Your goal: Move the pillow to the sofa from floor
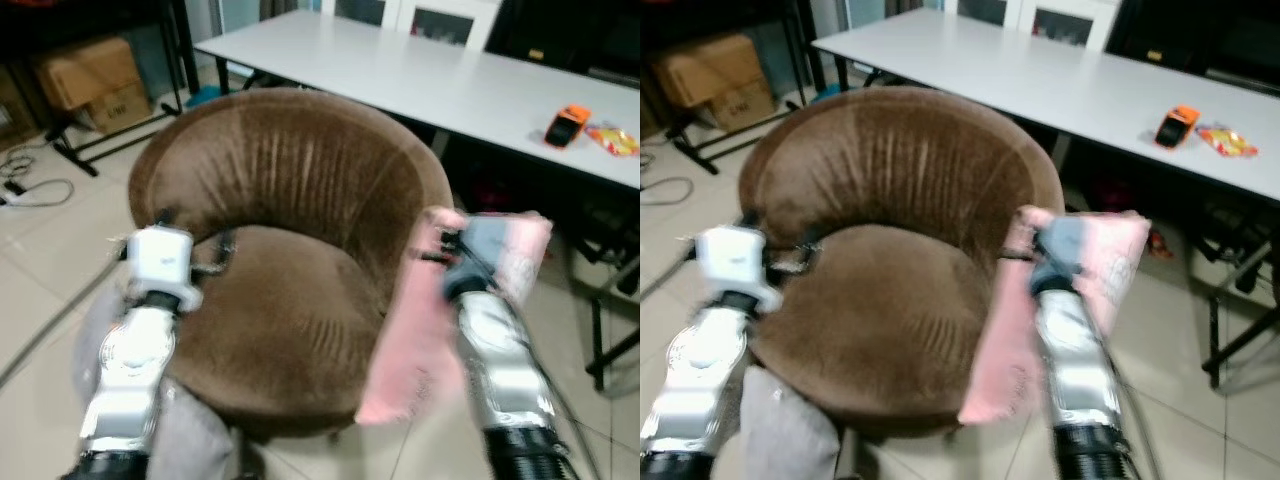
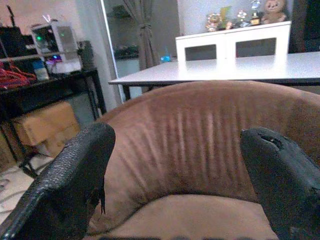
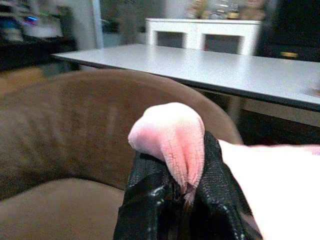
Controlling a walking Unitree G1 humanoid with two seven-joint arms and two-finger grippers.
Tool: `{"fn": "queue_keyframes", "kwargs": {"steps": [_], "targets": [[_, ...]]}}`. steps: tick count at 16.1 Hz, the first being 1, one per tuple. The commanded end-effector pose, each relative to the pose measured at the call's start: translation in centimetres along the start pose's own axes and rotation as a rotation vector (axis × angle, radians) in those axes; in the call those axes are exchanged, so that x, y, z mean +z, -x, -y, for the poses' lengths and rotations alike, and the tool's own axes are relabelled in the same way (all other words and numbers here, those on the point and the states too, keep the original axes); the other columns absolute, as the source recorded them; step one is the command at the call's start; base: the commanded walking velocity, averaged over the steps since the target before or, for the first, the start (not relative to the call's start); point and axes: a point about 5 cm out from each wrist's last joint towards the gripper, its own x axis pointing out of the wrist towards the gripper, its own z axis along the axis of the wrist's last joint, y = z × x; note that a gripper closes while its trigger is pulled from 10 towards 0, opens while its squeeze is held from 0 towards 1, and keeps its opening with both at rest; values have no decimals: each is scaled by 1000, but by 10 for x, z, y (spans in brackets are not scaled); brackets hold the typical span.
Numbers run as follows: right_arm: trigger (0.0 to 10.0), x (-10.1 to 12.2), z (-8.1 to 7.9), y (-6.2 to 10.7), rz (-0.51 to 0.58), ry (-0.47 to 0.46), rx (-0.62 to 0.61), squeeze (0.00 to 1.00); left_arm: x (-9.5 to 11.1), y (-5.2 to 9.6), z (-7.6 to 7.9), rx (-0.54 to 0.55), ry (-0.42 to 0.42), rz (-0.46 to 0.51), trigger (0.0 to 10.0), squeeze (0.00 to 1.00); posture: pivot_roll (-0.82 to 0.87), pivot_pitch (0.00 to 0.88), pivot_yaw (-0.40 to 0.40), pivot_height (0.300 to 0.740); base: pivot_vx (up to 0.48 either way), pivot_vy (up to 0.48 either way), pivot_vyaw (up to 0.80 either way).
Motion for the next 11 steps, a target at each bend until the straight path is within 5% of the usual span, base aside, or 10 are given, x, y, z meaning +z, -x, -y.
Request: {"fn": "queue_keyframes", "kwargs": {"steps": [1,11], "targets": [[10000,14,9,-2,67,6,-13,0,6,-3,8,-29,9,31,10000,659,11,0,-31,740,368,0,0],[10000,15,1,-2,85,50,46,0,7,-4,8,-37,-2,35,10000,655,19,0,-30,740,369,0,0]]}}
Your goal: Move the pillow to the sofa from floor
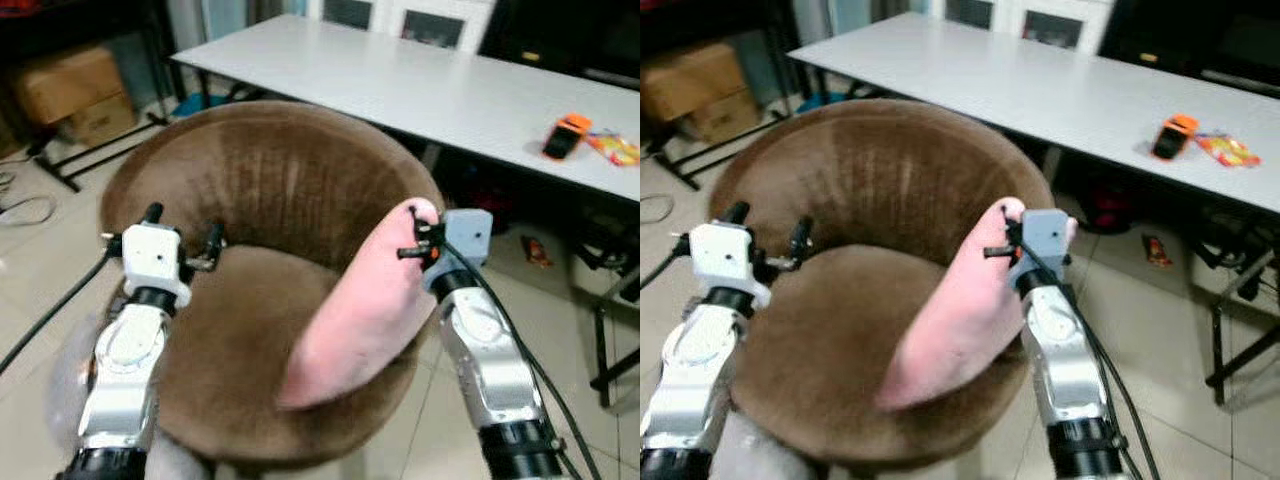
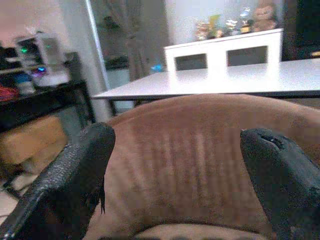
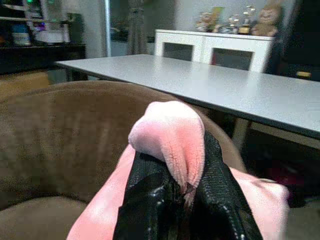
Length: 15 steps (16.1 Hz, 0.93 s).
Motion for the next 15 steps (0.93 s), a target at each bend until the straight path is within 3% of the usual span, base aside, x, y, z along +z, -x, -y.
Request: {"fn": "queue_keyframes", "kwargs": {"steps": [1,3,8,10,13,14,15], "targets": [[10000,13,2,-2,63,-8,-4,0,4,-2,1,-14,-10,9,10000,651,20,0,-29,740,322,0,0],[10000,9,-1,-3,23,26,23,0,-6,-2,8,-54,-14,-67,10000,631,17,0,-23,740,0,0,0],[10000,3,-6,-7,-43,78,68,0,-6,-7,14,-167,-33,-50,10000,643,16,0,-18,740,0,0,0],[10000,7,-12,-11,-54,92,125,0,-5,-11,20,-316,14,-53,10000,1000,18,0,-18,740,0,0,0],[10000,15,-19,-17,-56,92,183,0,-3,-19,27,-449,54,-55,10000,1000,20,0,-23,740,0,0,0],[10000,25,-26,-22,-35,94,214,0,-7,-32,43,-609,70,-92,10000,1000,17,0,-31,740,0,0,0],[10000,29,-29,-24,-27,97,224,0,-10,-36,50,-679,66,-112,10000,1000,14,0,-28,740,0,0,0]]}}
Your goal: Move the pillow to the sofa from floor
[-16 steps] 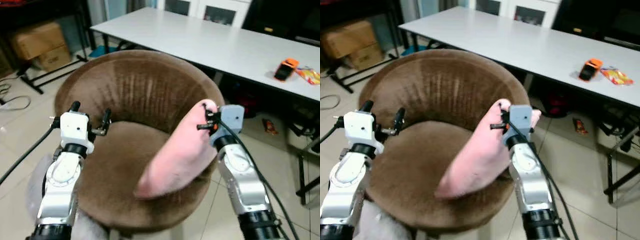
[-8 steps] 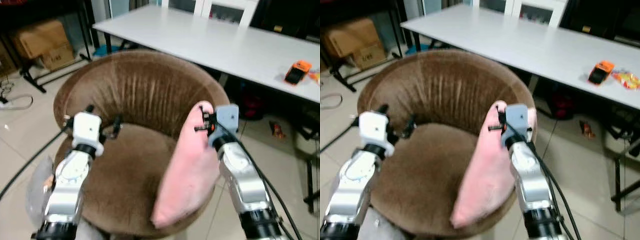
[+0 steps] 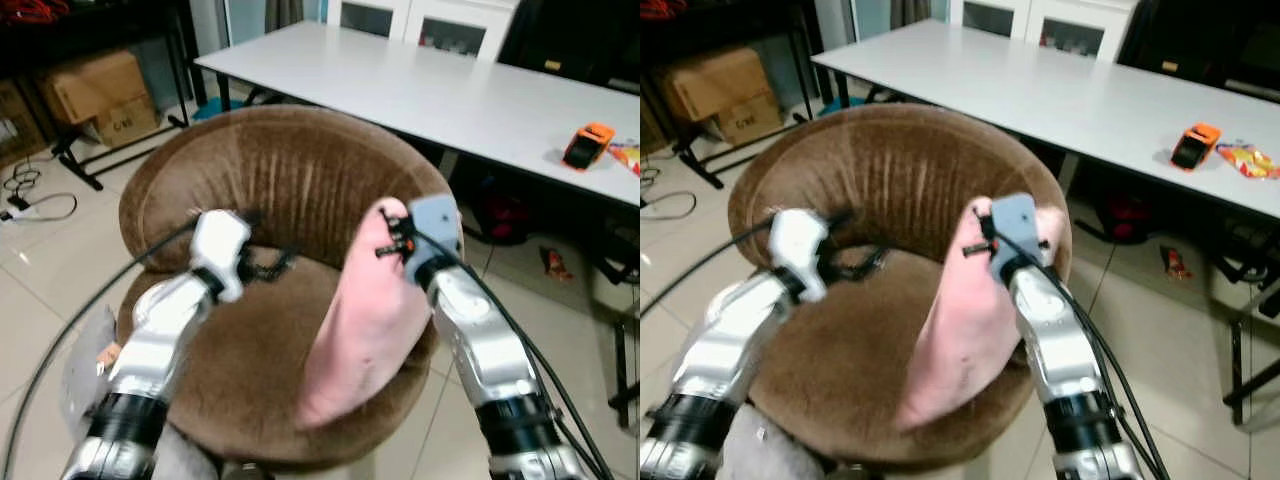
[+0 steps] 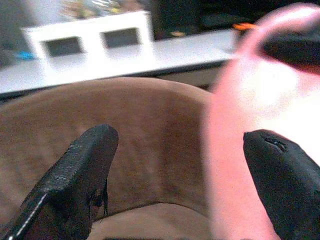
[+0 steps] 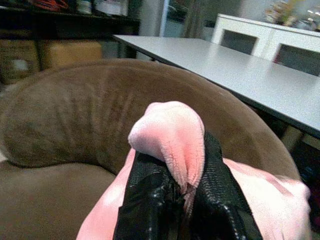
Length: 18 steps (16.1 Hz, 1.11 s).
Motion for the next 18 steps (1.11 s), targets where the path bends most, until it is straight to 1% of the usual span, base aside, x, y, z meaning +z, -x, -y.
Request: {"fn": "queue_keyframes", "kwargs": {"steps": [1,2,3,5,6,8,9,10,11,12,13,14,15,16,17,18], "targets": [[10000,18,0,-2,61,10,11,0,-4,-5,6,-77,18,-30,10000,1000,14,0,-28,740,0,0,0],[10000,21,-2,-3,62,11,17,0,-5,-11,9,-132,25,-47,10000,1000,14,0,-28,740,0,0,0],[10000,22,-2,-3,62,12,18,0,-6,-14,11,-150,27,-55,10000,1000,2,0,-21,740,0,0,0],[10000,24,-4,-3,63,16,26,0,-11,-24,15,-197,47,-80,10000,1000,-1,0,-24,740,0,0,0],[10000,25,-5,-3,65,17,30,0,-12,-27,17,-210,51,-82,10000,1000,-1,0,-24,740,0,0,0],[10000,28,-10,-3,62,17,49,0,-6,-41,26,-276,72,-61,10000,1000,-3,0,-30,740,0,0,0],[10000,28,-10,-3,60,18,51,0,-5,-44,28,-286,71,-60,10000,1000,-3,0,-30,740,0,0,0],[10000,29,-12,-4,56,16,55,0,-6,-50,33,-289,48,-75,10000,1000,-3,0,-32,740,0,0,0],[10000,29,-13,-4,55,14,57,0,-7,-53,35,-289,32,-88,10000,1000,-3,0,-32,740,0,0,0],[10000,31,-14,-5,57,8,62,0,-11,-57,35,-250,-9,-122,10000,1000,-6,0,-31,740,0,0,0],[10000,32,-15,-5,57,6,64,0,-12,-59,34,-222,-32,-137,10000,1000,-8,0,-30,740,0,0,0],[10000,32,-15,-5,56,4,66,0,-14,-60,32,-194,-48,-148,10000,1000,-9,0,-30,740,0,0,0],[10000,33,-17,-5,56,-5,74,0,-17,-62,26,-129,-66,-164,10000,1000,-9,0,-32,740,0,0,0],[10000,34,-18,-5,57,-10,80,0,-19,-63,23,-99,-64,-168,10000,1000,-9,0,-32,740,0,0,0],[10000,35,-18,-5,56,-11,81,0,-19,-63,23,-92,-65,-170,10000,1000,-9,0,-32,740,0,0,0],[10000,37,-19,-6,61,-22,86,0,-22,-63,21,-83,-63,-182,7608,208,-11,0,-32,740,0,0,0]]}}
